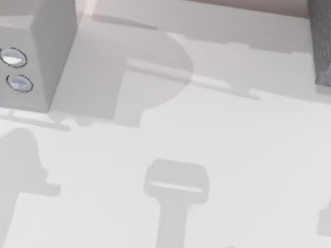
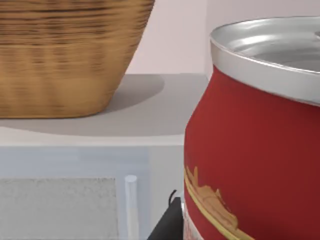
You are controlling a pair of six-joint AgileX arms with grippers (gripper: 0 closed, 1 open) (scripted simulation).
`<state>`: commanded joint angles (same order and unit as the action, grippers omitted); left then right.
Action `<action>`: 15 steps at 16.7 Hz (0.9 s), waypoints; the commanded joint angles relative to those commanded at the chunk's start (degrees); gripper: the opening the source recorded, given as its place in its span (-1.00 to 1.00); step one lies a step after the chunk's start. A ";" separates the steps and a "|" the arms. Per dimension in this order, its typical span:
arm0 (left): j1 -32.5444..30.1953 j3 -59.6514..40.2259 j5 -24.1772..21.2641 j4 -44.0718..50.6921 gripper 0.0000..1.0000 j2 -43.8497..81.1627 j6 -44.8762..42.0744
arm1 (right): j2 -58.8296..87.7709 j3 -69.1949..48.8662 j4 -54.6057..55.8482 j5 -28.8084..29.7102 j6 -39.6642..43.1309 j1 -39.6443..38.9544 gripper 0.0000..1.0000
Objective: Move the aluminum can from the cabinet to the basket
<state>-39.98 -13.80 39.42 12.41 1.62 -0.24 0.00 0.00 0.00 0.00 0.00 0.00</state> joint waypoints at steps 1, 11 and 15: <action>1.01 -0.97 -0.73 0.11 -1.00 0.77 0.09 | 0.00 0.00 0.00 0.00 0.00 0.00 1.00; 34.49 -35.52 -32.67 2.62 -1.00 33.93 -2.49 | 0.00 0.00 0.00 0.00 0.00 0.00 1.00; 49.78 -58.03 -54.45 3.31 -1.00 57.88 -5.32 | 0.00 0.00 0.00 0.00 0.00 0.00 1.00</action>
<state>9.81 -71.84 -15.03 15.72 59.50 -5.56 0.00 0.00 0.00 0.00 0.00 0.00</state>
